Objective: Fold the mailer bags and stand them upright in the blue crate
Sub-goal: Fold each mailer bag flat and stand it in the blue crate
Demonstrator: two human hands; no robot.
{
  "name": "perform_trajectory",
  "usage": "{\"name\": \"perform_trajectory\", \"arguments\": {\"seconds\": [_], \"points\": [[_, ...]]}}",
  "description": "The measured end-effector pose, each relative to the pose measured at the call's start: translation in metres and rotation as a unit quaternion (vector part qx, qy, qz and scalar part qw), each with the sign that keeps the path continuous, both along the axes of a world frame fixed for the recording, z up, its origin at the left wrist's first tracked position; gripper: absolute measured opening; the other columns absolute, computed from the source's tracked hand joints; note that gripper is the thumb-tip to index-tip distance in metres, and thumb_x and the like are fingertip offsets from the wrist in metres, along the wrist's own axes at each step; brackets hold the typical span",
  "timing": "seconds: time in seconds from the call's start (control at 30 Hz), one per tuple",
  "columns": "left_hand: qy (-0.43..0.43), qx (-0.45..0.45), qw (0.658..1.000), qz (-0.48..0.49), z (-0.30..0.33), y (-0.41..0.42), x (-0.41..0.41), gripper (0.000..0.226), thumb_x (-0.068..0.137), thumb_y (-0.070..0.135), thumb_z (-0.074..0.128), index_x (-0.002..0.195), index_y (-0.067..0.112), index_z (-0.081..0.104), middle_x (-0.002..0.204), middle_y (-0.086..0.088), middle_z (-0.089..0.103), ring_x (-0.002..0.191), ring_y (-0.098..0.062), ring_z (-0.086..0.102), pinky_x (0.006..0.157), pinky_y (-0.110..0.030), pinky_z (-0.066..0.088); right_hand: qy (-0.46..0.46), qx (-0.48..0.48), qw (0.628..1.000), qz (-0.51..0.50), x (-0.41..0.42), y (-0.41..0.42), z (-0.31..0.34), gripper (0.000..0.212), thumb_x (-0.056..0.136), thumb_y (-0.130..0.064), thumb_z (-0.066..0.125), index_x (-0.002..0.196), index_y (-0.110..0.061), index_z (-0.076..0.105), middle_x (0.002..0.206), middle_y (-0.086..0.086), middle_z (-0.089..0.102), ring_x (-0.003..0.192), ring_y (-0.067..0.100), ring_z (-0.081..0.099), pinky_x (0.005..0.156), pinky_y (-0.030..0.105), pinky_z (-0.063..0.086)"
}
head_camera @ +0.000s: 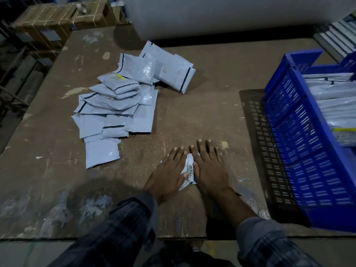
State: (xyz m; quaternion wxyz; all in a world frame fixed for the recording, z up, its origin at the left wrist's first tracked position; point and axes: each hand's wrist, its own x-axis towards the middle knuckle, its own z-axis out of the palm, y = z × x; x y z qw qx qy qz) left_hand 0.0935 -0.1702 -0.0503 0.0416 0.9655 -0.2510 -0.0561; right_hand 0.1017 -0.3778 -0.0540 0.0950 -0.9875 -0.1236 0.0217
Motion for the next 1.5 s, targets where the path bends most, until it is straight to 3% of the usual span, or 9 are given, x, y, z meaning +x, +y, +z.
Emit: {"name": "perform_trajectory", "arguments": {"seconds": [0.1, 0.33, 0.47, 0.6, 0.7, 0.87, 1.1, 1.23, 1.5], "points": [[0.008, 0.032, 0.999, -0.009, 0.005, 0.028, 0.022, 0.071, 0.112, 0.052, 0.027, 0.169, 0.014, 0.006, 0.176, -0.013, -0.002, 0.163, -0.031, 0.003, 0.13, -0.047, 0.012, -0.01, -0.001, 1.0, 0.001, -0.018, 0.002, 0.003, 0.062, 0.104, -0.04, 0.033, 0.164, -0.023, 0.026, 0.173, 0.007, 0.011, 0.159, 0.034, 0.007, 0.126, 0.056, 0.018], [0.01, 0.021, 0.999, -0.049, -0.006, 0.003, -0.005, 0.072, 0.111, 0.044, 0.026, 0.164, 0.0, 0.007, 0.172, -0.023, 0.011, 0.16, -0.04, 0.014, 0.125, -0.056, 0.03, -0.005, 0.017, 1.0, 0.026, -0.007, -0.004, 0.0, 0.061, 0.108, -0.037, 0.026, 0.166, -0.023, 0.014, 0.174, 0.003, 0.005, 0.16, 0.029, 0.0, 0.128, 0.051, 0.014], [0.046, 0.021, 0.998, 0.024, 0.01, 0.021, 0.009, 0.071, 0.113, 0.049, 0.026, 0.167, 0.011, 0.0, 0.174, -0.01, -0.009, 0.162, -0.027, -0.007, 0.132, -0.047, 0.009, 0.001, 0.018, 1.0, -0.023, -0.015, 0.007, 0.009, 0.065, 0.103, -0.041, 0.025, 0.164, -0.018, 0.024, 0.172, 0.008, 0.014, 0.159, 0.035, 0.009, 0.125, 0.057, 0.02], [0.019, 0.058, 0.998, 0.009, 0.004, 0.025, 0.007, 0.077, 0.11, 0.054, 0.012, 0.166, 0.002, 0.006, 0.173, -0.022, -0.002, 0.162, -0.037, 0.003, 0.132, -0.051, 0.01, 0.0, -0.006, 1.0, -0.002, -0.04, 0.011, 0.01, 0.068, 0.103, -0.042, 0.029, 0.166, -0.025, 0.012, 0.174, 0.005, 0.001, 0.16, 0.033, -0.006, 0.127, 0.057, 0.011], [0.0, 0.039, 0.999, -0.019, -0.005, -0.002, -0.017, 0.079, 0.11, 0.051, 0.028, 0.163, -0.005, 0.013, 0.172, -0.026, 0.013, 0.16, -0.039, 0.015, 0.13, -0.051, 0.017, 0.001, -0.016, 0.999, 0.037, -0.022, 0.004, 0.008, 0.073, 0.098, -0.043, 0.028, 0.166, -0.024, 0.01, 0.174, 0.006, 0.0, 0.159, 0.035, -0.005, 0.126, 0.058, 0.016], [0.027, 0.027, 0.999, -0.001, 0.007, 0.034, 0.011, 0.073, 0.112, 0.049, 0.028, 0.168, 0.01, 0.003, 0.176, -0.012, -0.003, 0.163, -0.028, -0.001, 0.132, -0.045, 0.006, -0.002, -0.003, 1.0, 0.023, -0.028, 0.004, 0.011, 0.069, 0.103, -0.039, 0.035, 0.166, -0.025, 0.012, 0.174, 0.004, 0.002, 0.16, 0.032, -0.005, 0.127, 0.055, 0.013], [0.014, 0.05, 0.998, -0.031, 0.002, 0.052, -0.001, 0.078, 0.111, 0.056, 0.023, 0.167, 0.003, 0.011, 0.175, -0.018, 0.0, 0.163, -0.031, 0.0, 0.132, -0.046, 0.007, -0.008, -0.008, 0.996, 0.091, -0.017, -0.008, 0.009, 0.063, 0.105, -0.038, 0.028, 0.166, -0.027, 0.014, 0.174, 0.001, 0.006, 0.16, 0.03, -0.003, 0.127, 0.055, 0.013], [-0.012, 0.051, 0.996, -0.066, 0.005, 0.06, -0.005, 0.076, 0.111, 0.053, 0.025, 0.166, 0.001, 0.016, 0.175, -0.019, 0.007, 0.162, -0.034, 0.011, 0.131, -0.051, 0.015, 0.015, -0.011, 1.0, 0.0, -0.001, 0.009, 0.01, 0.062, 0.106, -0.042, 0.021, 0.165, -0.022, 0.019, 0.173, 0.006, 0.011, 0.16, 0.035, 0.002, 0.125, 0.057, 0.017], [-0.002, -0.027, 0.987, 0.158, 0.005, 0.032, -0.005, 0.071, 0.109, 0.042, 0.015, 0.166, 0.0, 0.008, 0.174, -0.025, 0.005, 0.161, -0.04, 0.007, 0.129, -0.054, 0.018, -0.008, -0.019, 1.0, -0.007, -0.046, 0.03, 0.007, 0.065, 0.107, -0.043, 0.027, 0.166, -0.019, 0.011, 0.174, 0.007, 0.002, 0.159, 0.033, -0.008, 0.128, 0.055, 0.01]]}}
